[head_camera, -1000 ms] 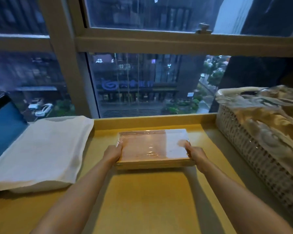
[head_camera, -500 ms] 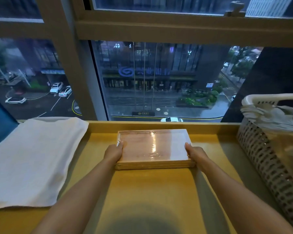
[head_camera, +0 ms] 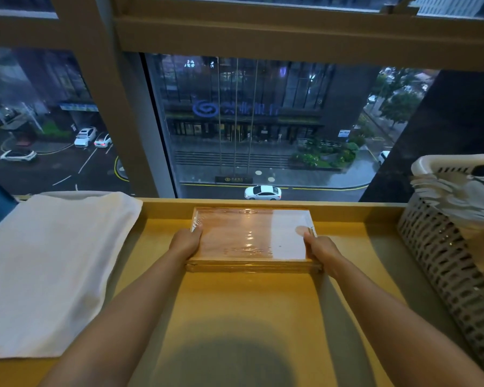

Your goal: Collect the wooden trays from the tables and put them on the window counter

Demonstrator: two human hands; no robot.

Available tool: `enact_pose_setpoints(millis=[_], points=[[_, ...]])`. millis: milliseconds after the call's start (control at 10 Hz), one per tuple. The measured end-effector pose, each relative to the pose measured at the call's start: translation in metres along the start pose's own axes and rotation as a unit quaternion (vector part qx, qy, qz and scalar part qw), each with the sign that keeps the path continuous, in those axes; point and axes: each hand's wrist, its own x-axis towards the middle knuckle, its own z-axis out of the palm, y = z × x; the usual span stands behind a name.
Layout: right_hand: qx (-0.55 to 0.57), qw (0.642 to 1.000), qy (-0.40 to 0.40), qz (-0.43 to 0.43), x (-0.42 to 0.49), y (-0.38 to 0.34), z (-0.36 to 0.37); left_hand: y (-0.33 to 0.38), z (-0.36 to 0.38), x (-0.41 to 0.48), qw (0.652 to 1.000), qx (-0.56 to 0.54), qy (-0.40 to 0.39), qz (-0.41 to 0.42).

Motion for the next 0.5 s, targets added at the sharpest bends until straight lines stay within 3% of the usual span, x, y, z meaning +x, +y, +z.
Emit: enact_pose_setpoints(millis=[100,300,500], points=[[0.001,1.000,-0.002,-0.001,-0.002,0.001,0.000,0.001,-0.003,-0.002,0.998,-0.058,-0.030,-0.019],[-0.012,0.999,0.026,-0.042,-0.015,0.005,0.000,-0.005,-0.022,-0.019,0.960,-0.270,-0.054,-0.041],[-0.012,0.997,0.059,-0.049,-0.040,-0.008,-0.006,0.000,-0.038,-0.040,0.972,-0.233,-0.041,-0.006]])
